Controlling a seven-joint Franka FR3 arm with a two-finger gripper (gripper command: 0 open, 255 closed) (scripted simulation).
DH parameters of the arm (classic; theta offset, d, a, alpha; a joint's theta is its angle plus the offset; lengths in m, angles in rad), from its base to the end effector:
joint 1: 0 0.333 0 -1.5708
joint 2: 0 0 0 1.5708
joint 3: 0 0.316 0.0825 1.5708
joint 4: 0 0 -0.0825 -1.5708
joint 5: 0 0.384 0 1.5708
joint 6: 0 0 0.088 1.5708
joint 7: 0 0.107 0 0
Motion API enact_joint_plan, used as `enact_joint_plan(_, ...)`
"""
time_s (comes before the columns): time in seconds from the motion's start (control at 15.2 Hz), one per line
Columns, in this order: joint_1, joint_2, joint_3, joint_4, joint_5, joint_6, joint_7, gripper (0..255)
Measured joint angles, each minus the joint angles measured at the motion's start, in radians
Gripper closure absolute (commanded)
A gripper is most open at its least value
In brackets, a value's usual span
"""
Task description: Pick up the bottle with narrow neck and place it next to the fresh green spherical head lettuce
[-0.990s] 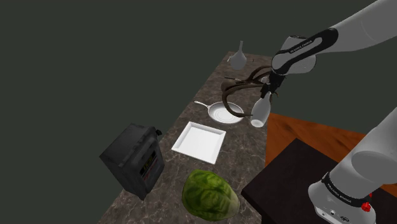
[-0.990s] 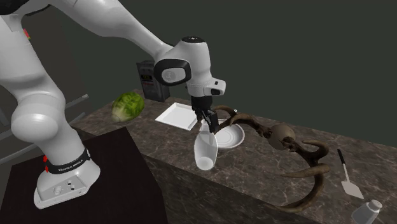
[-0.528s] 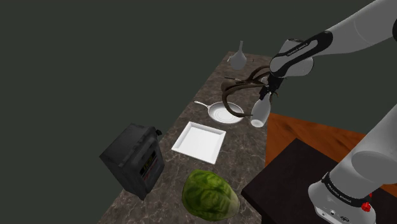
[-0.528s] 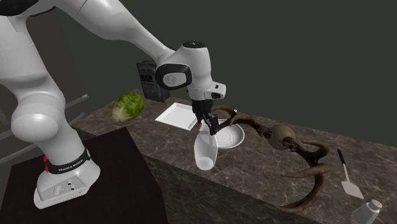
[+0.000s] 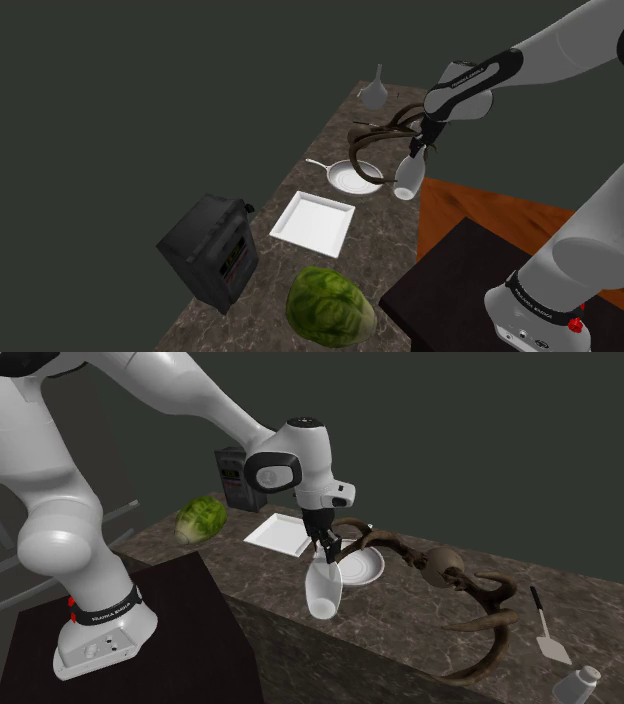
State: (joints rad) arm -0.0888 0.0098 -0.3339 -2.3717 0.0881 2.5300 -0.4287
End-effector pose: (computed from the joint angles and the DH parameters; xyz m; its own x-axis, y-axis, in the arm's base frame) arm 0.4673 -0.2112 0.3342 0.9857 -0.0606 0.1572 -0.0628 -0.9980 0.0086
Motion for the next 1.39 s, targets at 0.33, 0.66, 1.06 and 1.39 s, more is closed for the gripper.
enact_joint_plan(0.33, 0.000, -0.004, 0.000, 0.002, -0.003, -0.007, 0.003, 255)
enact_joint_plan(0.66, -0.001, -0.042, 0.000, 0.026, -0.029, -0.066, 0.023, 255)
enact_joint_plan(1.06, -0.003, -0.093, 0.002, 0.061, -0.059, -0.149, 0.047, 255)
enact_joint_plan(1.39, -0.004, -0.129, 0.007, 0.094, -0.076, -0.216, 0.064, 255)
